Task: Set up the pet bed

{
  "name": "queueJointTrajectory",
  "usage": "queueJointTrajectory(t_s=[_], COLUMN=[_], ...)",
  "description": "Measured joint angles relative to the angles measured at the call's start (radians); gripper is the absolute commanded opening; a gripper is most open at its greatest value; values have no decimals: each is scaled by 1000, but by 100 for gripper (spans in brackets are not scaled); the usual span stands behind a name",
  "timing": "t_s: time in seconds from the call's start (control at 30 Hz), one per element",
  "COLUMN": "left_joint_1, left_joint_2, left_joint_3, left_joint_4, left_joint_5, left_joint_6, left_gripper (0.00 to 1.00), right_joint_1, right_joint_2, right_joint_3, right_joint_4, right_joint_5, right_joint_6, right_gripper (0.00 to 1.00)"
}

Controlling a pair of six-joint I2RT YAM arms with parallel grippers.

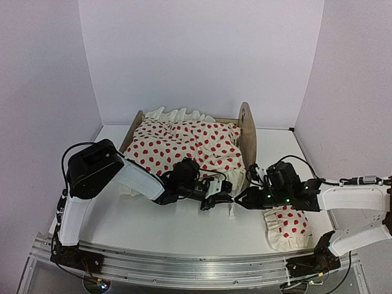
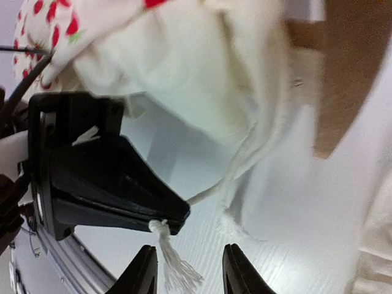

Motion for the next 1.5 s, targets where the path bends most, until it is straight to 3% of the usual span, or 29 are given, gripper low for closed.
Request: queueJointTrajectory(t_s=[0.13, 0.27, 0.57, 0.77, 1.17, 1.3, 1.43, 1.5], left_joint_1=[3, 7, 11, 14, 20, 26, 32, 36], left_joint_2=[0, 0, 0, 0, 0, 0, 0, 0], left_joint_3=[13, 12, 11, 9, 6, 6, 6, 6], left_joint_4=[-16, -16, -15, -14, -14, -14, -14, -14], left_joint_5=[-59, -69, -68, -73, -88, -88, -88, -88], left_joint_6=[-195, -358, -601, -681, -691, -691, -691, -691], left_gripper=[0, 0, 0, 0, 0, 0, 0, 0], right_joint_1=[-5, -7, 14, 42, 42, 42, 41, 41], right_joint_2=[-19, 3, 138, 176, 303, 323, 346, 354], right_joint_3=[66, 98, 113, 111, 117, 125, 127, 127], right_joint_4=[-95, -103, -75, -1, 104, 122, 145, 159], right_joint_5=[158, 260, 328, 409, 475, 477, 476, 477], right_joint_6=[36, 87, 204, 261, 266, 253, 238, 231], right_gripper=[30, 28, 34, 33, 34, 25, 5, 0])
